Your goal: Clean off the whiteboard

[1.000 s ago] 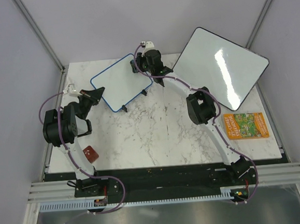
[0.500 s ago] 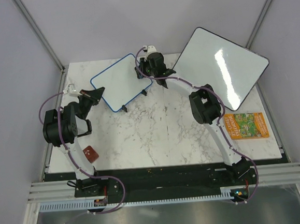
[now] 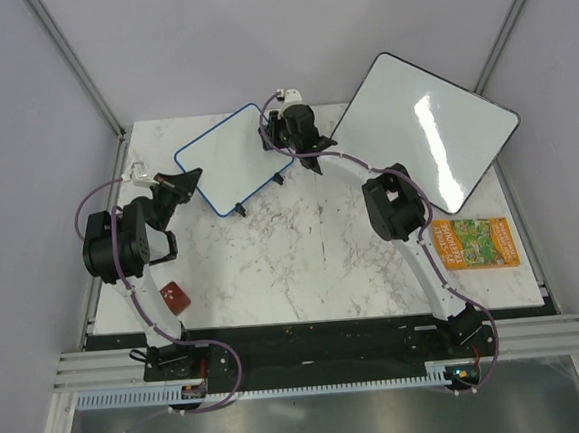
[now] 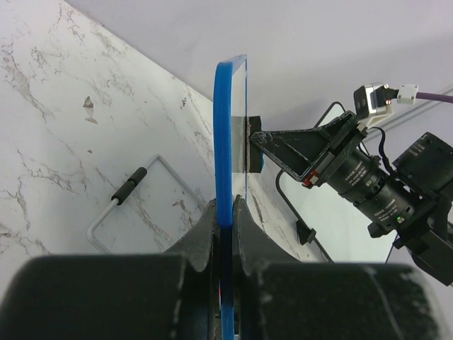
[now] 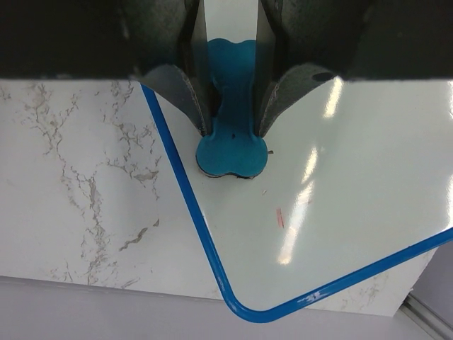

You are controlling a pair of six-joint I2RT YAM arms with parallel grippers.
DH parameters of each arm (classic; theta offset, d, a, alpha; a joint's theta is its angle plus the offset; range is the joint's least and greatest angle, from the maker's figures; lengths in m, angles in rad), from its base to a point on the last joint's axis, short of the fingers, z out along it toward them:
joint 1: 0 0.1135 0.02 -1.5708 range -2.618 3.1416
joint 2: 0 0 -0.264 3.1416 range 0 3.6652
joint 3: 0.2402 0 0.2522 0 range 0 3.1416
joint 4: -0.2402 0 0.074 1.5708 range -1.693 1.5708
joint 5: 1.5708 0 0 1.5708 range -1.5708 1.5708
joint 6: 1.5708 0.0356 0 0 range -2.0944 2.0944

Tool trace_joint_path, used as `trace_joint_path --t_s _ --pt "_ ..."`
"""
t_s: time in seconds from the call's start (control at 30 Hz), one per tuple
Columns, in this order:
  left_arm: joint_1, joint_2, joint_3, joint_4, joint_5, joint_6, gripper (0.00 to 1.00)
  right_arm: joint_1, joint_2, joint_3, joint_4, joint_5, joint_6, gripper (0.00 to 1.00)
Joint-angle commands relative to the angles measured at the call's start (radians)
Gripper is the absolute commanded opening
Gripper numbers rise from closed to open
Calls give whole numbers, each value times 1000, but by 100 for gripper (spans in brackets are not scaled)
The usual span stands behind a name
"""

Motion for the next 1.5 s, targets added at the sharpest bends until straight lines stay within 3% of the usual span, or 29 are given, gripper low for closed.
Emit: trace_joint_path --t_s 0.0,0.27,0.47,0.93,1.47 --pt "-29 12 -29 194 100 139 2 25 -27 -104 217 72 39 0" --pt "-33 11 -29 194 102 144 2 26 -65 -207 501 162 62 0" --pt "-34 11 -31 194 102 145 2 26 -55 -158 572 152 54 0" --pt "-40 9 -29 194 106 150 2 41 93 127 581 187 -33 0" --pt "-42 8 -29 194 105 154 2 41 234 212 593 214 -44 0"
